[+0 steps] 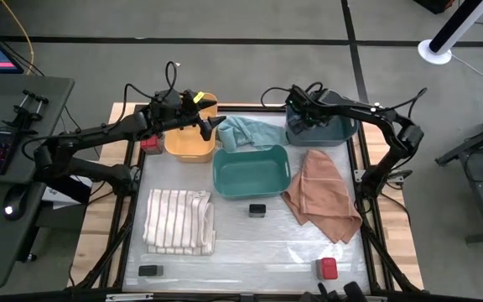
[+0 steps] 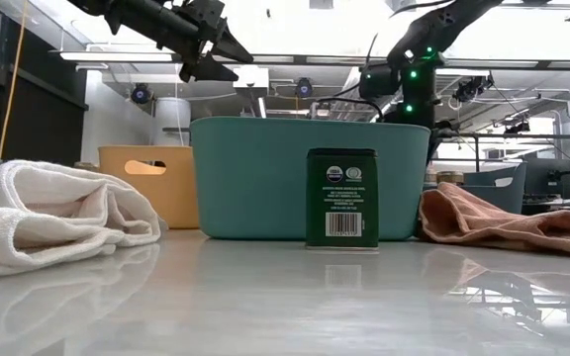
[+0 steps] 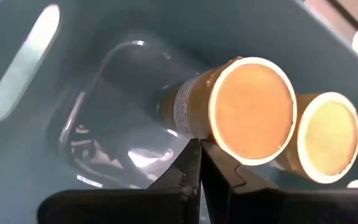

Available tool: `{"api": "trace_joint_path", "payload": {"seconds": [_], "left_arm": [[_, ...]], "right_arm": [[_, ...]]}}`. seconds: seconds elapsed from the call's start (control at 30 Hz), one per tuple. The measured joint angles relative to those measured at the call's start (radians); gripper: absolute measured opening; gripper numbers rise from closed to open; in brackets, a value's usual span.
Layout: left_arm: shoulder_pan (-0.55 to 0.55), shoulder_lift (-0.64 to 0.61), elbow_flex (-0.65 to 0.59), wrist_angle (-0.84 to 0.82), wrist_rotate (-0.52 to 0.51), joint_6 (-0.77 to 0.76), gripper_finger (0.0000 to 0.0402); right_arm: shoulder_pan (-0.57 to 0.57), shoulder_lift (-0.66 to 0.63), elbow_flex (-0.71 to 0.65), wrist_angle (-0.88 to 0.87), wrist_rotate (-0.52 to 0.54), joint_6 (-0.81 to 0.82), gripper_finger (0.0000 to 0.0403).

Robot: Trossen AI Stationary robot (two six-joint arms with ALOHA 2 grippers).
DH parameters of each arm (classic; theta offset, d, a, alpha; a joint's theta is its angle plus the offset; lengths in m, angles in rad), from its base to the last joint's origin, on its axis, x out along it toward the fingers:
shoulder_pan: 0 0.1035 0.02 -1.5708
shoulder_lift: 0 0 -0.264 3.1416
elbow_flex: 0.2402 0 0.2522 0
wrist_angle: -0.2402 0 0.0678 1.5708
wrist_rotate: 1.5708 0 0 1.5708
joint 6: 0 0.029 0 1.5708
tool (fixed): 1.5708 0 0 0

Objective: Sort spices by type
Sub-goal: Put the bottom gold seasoning bottle into the blue bin

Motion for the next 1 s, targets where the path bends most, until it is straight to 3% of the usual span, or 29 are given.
{"api": "trace_joint_path", "payload": {"seconds": [0.83,1.0], "left_arm": [[0.000,0.000,0.000,-0.082,0.000,0.000,0.0323],[0.000,0.000,0.000,-0.082,0.000,0.000,0.0323]], "right_arm": [[-0.094,-0.001,0.000,-0.004,0.060,-0.020,0.0000],[-0.082,-0.011,0.000,0.004,-0.044,-0.023,0.0000]]}}
